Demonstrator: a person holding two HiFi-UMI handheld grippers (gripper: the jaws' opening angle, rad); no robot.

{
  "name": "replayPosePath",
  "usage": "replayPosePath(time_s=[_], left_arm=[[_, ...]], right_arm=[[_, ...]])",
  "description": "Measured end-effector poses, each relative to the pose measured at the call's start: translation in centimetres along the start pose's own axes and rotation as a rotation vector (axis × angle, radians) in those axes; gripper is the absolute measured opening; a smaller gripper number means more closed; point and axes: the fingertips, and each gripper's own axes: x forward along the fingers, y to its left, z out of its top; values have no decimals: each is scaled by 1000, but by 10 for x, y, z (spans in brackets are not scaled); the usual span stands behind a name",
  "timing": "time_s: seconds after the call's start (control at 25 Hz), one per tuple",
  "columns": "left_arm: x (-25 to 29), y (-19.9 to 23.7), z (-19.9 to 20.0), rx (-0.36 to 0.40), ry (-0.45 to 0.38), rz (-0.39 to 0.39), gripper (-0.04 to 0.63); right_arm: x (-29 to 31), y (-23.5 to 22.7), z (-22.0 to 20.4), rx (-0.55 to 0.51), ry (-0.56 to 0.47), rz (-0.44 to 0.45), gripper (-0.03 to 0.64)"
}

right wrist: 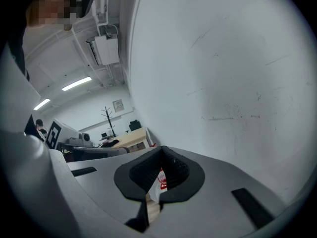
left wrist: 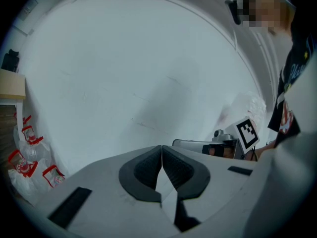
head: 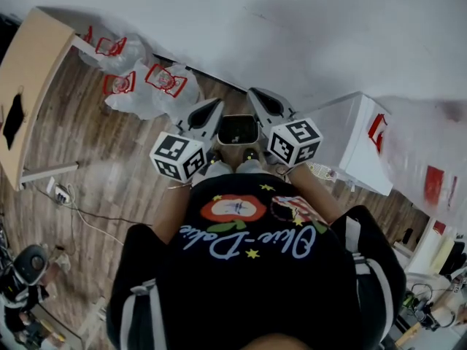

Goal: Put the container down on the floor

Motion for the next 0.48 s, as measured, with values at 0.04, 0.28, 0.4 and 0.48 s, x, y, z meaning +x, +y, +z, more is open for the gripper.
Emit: replayPosePath(time_s=[0.04, 0.28, 0.4, 0.48], left_arm=[[0, 0, 0, 2, 0, 0, 5], [-1, 2, 1, 2, 0, 6, 6], [-2, 2, 1, 7, -2, 7, 5], [-4, 3, 1, 10, -3, 9, 6]], right_arm=[[1, 0, 0, 4, 0, 0, 0], [3, 1, -1, 9, 5, 2, -2], [3, 1, -1, 1, 6, -2, -2], [4, 2, -2, 1, 6, -2, -2]])
